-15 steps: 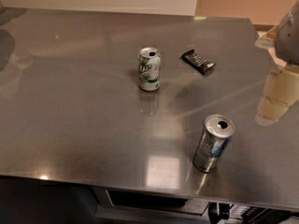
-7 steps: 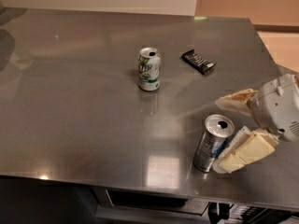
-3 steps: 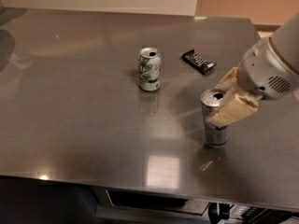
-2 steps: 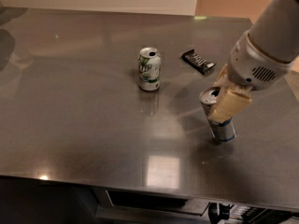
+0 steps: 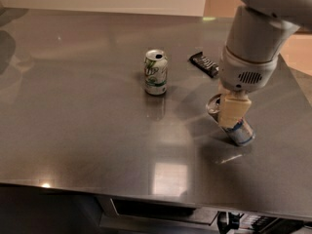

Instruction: Knock redbull can over

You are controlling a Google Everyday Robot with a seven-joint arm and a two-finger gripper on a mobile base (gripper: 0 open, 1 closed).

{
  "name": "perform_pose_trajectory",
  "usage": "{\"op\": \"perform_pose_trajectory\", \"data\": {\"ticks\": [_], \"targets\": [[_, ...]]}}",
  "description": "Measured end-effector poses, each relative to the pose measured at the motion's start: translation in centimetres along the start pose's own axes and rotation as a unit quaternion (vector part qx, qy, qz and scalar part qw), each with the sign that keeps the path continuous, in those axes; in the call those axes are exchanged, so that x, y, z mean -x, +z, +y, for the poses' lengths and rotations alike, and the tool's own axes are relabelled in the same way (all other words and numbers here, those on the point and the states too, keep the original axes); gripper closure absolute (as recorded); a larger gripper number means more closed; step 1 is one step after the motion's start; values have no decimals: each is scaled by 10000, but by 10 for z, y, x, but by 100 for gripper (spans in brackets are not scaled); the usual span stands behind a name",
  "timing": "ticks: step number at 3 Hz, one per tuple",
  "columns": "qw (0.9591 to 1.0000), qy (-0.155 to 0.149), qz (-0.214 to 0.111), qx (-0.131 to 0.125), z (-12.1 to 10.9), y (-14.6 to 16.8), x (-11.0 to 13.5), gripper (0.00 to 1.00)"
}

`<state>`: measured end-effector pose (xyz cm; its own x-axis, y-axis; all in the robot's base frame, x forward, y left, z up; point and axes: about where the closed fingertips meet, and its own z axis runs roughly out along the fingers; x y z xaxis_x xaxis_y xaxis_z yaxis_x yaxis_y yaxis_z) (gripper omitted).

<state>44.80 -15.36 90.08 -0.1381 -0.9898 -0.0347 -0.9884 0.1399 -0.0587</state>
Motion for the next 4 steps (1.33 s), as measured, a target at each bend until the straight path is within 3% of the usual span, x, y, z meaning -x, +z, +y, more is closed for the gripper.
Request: {"op": "perform_pose_trajectory", "data": {"ticks": [1,2,4], "targets": [[9987,-269,426,63,-1,13,1,90],[9961,-509,711,113,-1,24,3,66],[9952,-695,644,232,5,30,11,19]]}}
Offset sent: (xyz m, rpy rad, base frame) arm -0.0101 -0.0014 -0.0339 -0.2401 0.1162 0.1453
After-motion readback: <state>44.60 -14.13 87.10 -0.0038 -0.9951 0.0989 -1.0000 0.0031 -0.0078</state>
